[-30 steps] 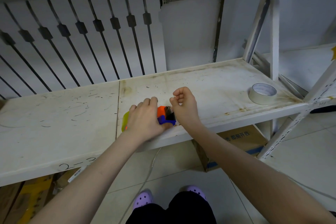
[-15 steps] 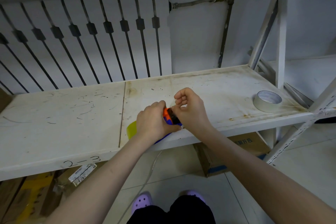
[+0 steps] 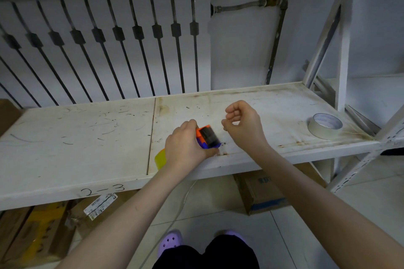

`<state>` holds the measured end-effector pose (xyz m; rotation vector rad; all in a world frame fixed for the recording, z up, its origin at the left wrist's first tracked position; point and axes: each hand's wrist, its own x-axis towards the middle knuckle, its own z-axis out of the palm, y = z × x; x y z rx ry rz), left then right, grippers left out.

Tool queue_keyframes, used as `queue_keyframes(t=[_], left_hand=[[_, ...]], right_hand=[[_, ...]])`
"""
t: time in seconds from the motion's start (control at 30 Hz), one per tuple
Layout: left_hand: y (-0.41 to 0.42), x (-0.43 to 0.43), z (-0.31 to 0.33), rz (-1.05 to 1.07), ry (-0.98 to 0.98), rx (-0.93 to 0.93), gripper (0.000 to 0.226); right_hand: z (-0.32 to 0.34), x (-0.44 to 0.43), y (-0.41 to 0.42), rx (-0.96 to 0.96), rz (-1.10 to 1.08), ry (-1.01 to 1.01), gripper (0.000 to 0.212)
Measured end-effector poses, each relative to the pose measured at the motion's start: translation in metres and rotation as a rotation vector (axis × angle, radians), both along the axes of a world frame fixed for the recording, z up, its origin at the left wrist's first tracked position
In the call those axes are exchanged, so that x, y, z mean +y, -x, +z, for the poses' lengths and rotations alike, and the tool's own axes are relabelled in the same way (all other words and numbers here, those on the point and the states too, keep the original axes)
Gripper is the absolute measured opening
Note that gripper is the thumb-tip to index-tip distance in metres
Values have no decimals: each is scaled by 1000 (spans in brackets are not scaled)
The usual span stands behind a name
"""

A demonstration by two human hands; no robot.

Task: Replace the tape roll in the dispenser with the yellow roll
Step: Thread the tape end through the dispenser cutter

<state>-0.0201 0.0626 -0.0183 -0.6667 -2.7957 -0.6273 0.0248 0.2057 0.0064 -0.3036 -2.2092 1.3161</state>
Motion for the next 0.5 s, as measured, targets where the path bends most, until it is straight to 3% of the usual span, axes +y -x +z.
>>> queue_keyframes(t=[0.1, 0.5], left_hand=[[0, -1, 0, -8, -8, -1, 60], [0, -7, 9, -42, -45, -31, 58]], right_hand=[[-1, 2, 1, 29, -10, 131, 17], [3, 0, -7, 37, -15, 323, 16]])
